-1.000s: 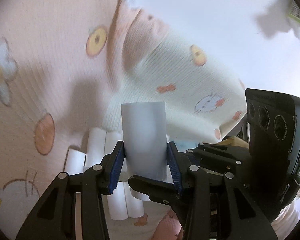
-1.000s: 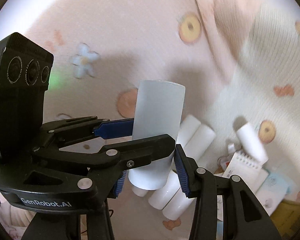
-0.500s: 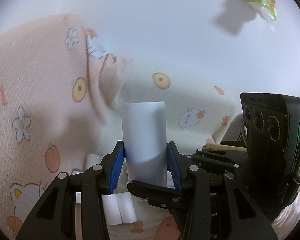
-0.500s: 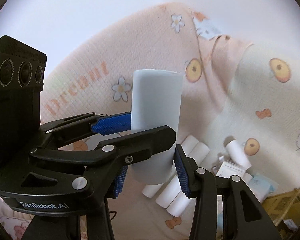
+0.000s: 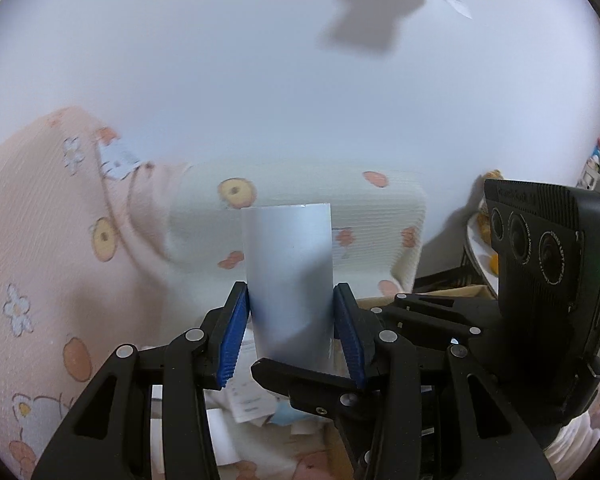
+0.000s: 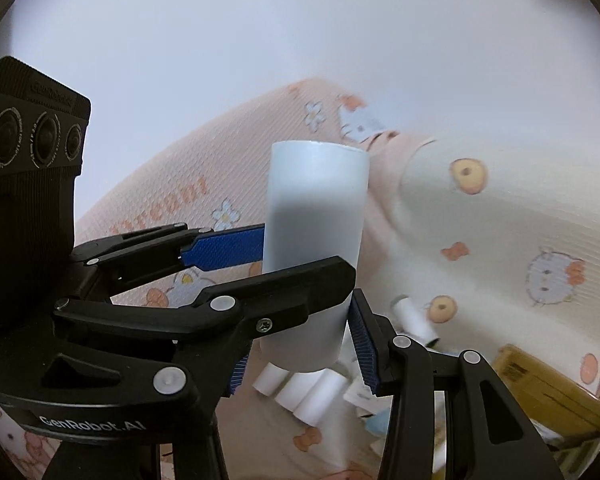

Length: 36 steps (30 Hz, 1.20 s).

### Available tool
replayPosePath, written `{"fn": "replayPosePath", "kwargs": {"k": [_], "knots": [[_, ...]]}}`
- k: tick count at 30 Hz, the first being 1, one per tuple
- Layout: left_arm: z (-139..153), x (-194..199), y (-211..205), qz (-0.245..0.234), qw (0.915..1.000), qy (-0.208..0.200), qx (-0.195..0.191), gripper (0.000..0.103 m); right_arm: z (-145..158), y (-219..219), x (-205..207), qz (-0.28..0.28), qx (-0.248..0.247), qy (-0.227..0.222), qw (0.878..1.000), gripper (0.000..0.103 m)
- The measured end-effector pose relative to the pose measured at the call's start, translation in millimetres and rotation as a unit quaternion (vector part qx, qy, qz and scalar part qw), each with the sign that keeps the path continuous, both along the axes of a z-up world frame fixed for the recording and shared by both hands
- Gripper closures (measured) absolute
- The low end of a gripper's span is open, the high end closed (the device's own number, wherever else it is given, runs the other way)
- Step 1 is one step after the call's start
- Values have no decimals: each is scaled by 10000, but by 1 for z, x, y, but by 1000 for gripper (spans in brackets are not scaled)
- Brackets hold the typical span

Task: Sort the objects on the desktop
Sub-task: 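Lift the second tube with the left gripper and carry it toward the box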

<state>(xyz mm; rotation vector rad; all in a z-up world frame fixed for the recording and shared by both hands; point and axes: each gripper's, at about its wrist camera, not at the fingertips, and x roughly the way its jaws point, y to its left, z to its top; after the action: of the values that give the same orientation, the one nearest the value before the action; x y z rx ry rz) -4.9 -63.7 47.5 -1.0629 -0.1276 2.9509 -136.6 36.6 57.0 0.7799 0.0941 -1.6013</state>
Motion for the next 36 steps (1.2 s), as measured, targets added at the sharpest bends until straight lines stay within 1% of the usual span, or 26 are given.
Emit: {"fn": "replayPosePath", "kwargs": {"k": [2,8,11,16,19,23,27,30,33,34,36], "knots": [[1,-4,16,-116,9999,16,-76,56,3,13,-7,-92,-62,16,9999,61],[3,-20,59,-391,9991,-88,-125,56,5,51,-22,-437,-208,207,9986,61],[-1,-31,77,-554,9983,-182,-55,56,0,67,-29,-630,-122,258,9976,61],[-7,-43,100,-805,9964,-277,26,56,-5,91,-43,-865,1,72,9962,61],[-9,-47,109,-913,9950,-393,71,56,-7,100,-47,-967,50,78,9953,61],[-12,-58,121,-1090,9922,-606,-37,56,-13,108,-52,-1072,166,110,9940,61],[-25,-77,133,-1251,9873,-975,-120,56,-24,115,-60,-1236,325,-59,9918,61],[-37,-92,139,-1352,9820,-1320,-27,56,-39,126,-74,-1391,452,-489,9880,61],[-59,-106,147,-1477,9729,-1777,117,56,-56,133,-82,-1467,619,-860,9835,61],[-65,-109,148,-1492,9707,-1877,149,56,-64,136,-86,-1491,713,-1028,9809,61],[-80,-115,152,-1478,9647,-2160,273,56,-75,140,-90,-1531,809,-1213,9774,61]]}}
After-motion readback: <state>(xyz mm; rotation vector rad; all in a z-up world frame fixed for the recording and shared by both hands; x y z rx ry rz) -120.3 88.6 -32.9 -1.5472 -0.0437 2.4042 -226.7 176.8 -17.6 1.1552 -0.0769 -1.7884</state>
